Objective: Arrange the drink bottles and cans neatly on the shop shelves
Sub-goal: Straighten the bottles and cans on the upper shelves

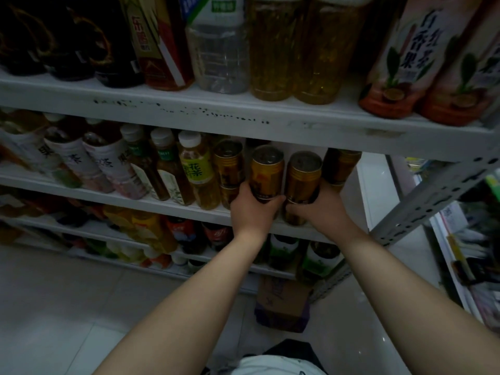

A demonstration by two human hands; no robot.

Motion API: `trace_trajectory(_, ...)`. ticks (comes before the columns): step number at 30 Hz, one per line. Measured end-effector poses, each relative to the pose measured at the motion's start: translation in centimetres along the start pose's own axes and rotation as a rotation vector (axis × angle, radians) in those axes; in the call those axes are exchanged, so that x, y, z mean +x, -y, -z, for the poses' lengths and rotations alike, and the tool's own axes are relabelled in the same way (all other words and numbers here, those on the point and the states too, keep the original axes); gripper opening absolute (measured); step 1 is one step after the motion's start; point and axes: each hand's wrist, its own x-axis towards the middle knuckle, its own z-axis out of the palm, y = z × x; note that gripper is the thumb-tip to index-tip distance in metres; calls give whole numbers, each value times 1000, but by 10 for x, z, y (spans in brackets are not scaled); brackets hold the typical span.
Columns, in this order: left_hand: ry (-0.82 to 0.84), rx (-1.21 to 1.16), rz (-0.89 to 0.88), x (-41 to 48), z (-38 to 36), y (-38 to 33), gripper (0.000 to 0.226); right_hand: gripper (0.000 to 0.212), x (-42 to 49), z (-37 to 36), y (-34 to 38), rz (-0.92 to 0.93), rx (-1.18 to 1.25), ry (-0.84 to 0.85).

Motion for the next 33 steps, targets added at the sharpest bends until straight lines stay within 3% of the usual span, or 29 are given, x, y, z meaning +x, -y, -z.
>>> trace_trajectory(11,-61,-12,20,1,-9,3,67,65,-14,-27,-5,36,100,-273)
trace_trajectory(20,150,35,55,4,6,8,66,49,-18,-20,-13,53,179,-119)
trace_trajectory(29,-40,-45,32,-9,-7,12,53,49,-22,-44,-9,-4,244,-343)
trace_trajectory(33,11,-105,35,-17,-4,23,53,49,-20,-40,-13,-19,301,-242)
